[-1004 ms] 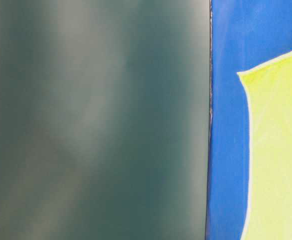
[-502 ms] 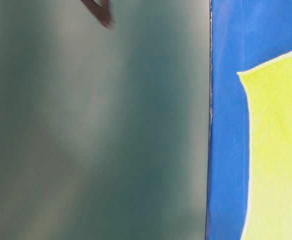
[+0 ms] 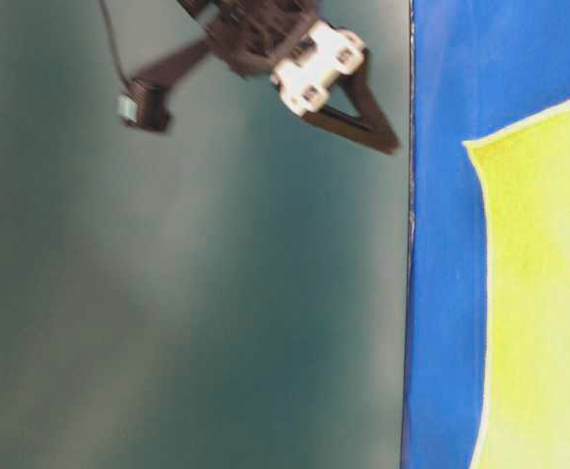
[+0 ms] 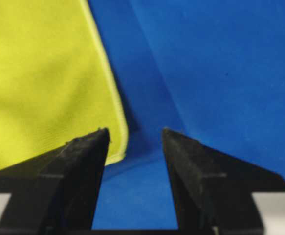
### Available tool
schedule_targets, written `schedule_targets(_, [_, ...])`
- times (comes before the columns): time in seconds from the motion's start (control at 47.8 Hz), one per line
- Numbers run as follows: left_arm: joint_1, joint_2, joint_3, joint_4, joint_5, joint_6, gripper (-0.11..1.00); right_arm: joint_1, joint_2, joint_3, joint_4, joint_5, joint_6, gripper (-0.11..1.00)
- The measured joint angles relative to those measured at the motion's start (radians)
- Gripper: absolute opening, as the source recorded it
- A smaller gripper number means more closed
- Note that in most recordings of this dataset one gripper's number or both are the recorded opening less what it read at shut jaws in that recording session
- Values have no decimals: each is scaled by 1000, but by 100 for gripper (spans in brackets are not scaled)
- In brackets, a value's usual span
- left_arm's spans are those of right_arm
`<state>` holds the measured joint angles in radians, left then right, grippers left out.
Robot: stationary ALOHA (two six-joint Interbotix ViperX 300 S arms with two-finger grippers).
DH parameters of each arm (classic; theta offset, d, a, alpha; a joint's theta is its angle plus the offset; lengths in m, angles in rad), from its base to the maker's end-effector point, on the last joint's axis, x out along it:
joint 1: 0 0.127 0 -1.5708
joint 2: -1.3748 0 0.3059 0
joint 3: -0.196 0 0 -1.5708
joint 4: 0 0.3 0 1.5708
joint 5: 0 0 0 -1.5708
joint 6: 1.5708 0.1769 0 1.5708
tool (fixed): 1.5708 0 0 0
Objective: Fold the yellow towel.
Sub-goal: 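Move both grippers to the towel's far corners and pinch them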
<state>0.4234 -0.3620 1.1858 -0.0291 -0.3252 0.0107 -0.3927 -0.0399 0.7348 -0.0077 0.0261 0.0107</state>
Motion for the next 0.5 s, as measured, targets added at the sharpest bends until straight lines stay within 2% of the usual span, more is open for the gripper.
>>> schedule_targets(0.251, [37,184,-6,0,-60,-2,77,-2,138,-51,-8,6,0,53])
schedule_targets(0.502, [72,272,-20,0,-74,2,74,-2,193,-60,-8,17,-2,53])
